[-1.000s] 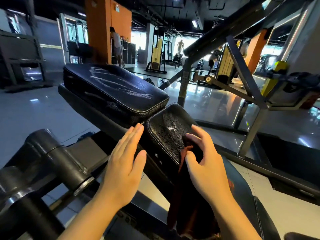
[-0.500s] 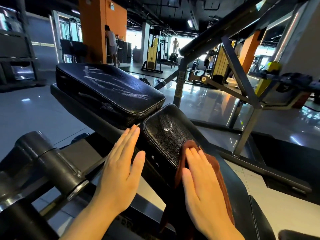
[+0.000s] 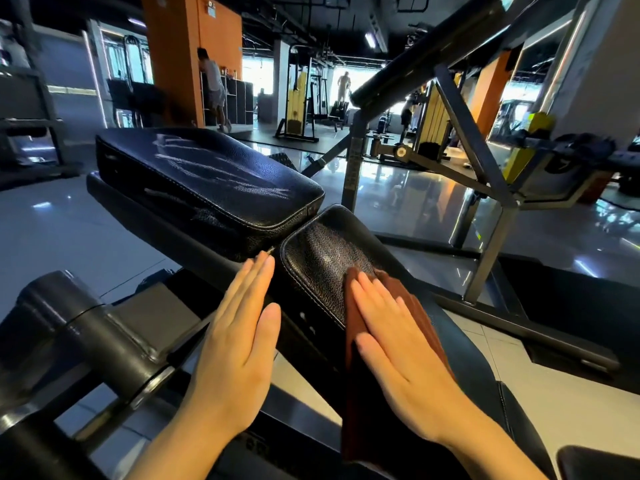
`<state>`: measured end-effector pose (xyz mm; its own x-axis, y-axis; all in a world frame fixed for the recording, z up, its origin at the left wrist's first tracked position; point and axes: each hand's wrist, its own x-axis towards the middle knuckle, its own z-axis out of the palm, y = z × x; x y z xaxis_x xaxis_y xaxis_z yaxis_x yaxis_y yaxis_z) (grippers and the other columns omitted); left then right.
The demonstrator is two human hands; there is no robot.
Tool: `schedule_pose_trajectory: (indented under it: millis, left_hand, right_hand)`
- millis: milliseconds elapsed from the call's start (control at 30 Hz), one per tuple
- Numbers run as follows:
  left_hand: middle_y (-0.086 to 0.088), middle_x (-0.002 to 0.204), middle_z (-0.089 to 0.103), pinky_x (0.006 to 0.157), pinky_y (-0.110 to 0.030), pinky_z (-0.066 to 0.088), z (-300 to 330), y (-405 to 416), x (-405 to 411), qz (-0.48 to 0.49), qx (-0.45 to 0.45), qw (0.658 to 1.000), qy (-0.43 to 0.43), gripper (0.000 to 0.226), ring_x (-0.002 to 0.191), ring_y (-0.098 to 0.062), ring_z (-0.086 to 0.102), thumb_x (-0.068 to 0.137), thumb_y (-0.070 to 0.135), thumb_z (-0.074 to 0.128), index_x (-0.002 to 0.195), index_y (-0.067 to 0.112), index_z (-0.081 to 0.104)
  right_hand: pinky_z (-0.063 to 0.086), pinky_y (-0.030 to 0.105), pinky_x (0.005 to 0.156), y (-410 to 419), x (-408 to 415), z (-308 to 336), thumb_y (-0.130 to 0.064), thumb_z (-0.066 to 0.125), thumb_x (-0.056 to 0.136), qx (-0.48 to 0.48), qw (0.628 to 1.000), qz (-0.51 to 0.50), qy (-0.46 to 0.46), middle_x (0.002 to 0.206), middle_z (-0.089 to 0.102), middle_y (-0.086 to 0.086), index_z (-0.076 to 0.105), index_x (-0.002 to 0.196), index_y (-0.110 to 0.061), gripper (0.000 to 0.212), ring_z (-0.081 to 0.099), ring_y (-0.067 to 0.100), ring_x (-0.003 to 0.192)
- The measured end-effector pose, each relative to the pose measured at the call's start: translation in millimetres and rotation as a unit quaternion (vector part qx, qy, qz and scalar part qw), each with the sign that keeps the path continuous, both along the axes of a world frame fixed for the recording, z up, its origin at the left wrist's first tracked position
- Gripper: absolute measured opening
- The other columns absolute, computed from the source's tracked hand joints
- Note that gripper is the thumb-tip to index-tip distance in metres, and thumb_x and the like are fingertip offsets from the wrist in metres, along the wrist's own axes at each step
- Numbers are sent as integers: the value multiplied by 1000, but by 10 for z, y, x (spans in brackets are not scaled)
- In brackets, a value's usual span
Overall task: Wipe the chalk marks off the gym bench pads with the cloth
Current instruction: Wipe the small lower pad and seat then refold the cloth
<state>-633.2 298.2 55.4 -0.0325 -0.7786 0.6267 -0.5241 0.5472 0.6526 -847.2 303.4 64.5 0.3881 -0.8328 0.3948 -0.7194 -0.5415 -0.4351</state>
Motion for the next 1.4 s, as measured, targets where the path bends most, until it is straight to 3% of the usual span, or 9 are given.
schedule_pose_trajectory:
  millis: [100, 200, 400, 567, 700, 900, 1133, 1267, 1400]
  left_hand:
    - [45, 147, 5, 110, -4, 3, 2, 13, -12, -12, 6, 1000, 10, 49, 140, 15, 5, 92, 52, 18, 140, 47, 14]
    - [48, 144, 2, 109, -2, 1, -3, 22, -38, -17, 12, 1000, 15, 51, 139, 17, 2, 89, 54, 16, 140, 48, 11]
    - [46, 143, -1, 107, 1, 2, 8, 3, -47, 7, 0, 1000, -15, 51, 137, 19, 2, 89, 53, 17, 139, 47, 10]
    - [43, 148, 1, 110, -3, 3, -21, 33, 2, 18, -3, 999, -46, 49, 141, 14, 5, 93, 48, 19, 142, 44, 12]
    - [40, 150, 0, 112, -6, 1, -38, 45, -1, 18, -1, 999, -51, 52, 143, 10, 3, 93, 47, 19, 144, 41, 10]
    - [39, 151, -1, 108, -2, -4, -40, 44, -45, 12, 17, 999, -34, 56, 141, 12, -6, 89, 53, 17, 143, 42, 5]
    - [33, 151, 7, 110, -3, 0, -9, 33, -49, -11, 20, 1000, 7, 51, 141, 14, -1, 89, 50, 16, 139, 44, 11]
    - [34, 148, 10, 112, -5, 3, -12, 37, -17, -17, 16, 1000, 9, 47, 140, 15, 3, 91, 48, 15, 138, 45, 14]
    - [33, 148, 12, 111, -4, 3, -2, 39, 5, -15, 15, 1000, 10, 45, 140, 15, 5, 92, 47, 16, 137, 45, 16]
  right_hand:
    - [-9, 12, 115, 115, -171, -143, -75, 7, 89, 13, 997, -71, -29, 152, -6, -40, 7, 147, -47, 65, -6, -11, 143]
    - [-11, 10, 113, 7, -74, -95, -63, 12, 92, 23, 993, -111, -28, 154, -7, -32, -1, 143, -48, 55, -11, -16, 140]
    - [-7, 36, 120, -508, 657, 499, -42, 24, 104, 1, 999, -31, -16, 163, 2, -13, 8, 155, -28, 55, -5, 4, 148]
    - [-9, 36, 117, -483, 564, 439, -45, 27, 103, -15, 1000, 4, -10, 162, 1, -15, 11, 155, -33, 56, -6, 4, 148]
    - [-6, 40, 122, -331, -10, 21, -47, 24, 103, 55, 995, -78, -27, 160, -4, -21, 3, 152, -40, 54, -10, -4, 144]
    - [-19, 11, 108, 230, -504, -451, -66, -4, 81, 92, 977, -190, -7, 149, -19, -33, -18, 133, -53, 56, -21, -13, 138]
    - [-5, 42, 119, -208, 285, 148, -34, 20, 106, 42, 987, -153, -20, 163, 4, -11, 8, 155, -28, 51, -1, 7, 149]
    - [-3, 48, 121, -396, 716, 438, -42, 19, 104, 12, 991, -123, -41, 163, 7, -9, 12, 155, -26, 54, 1, 10, 149]
    - [-1, 43, 122, -146, 528, 234, -59, 26, 97, -35, 995, -90, -34, 162, -2, -15, 7, 155, -32, 67, -6, 5, 148]
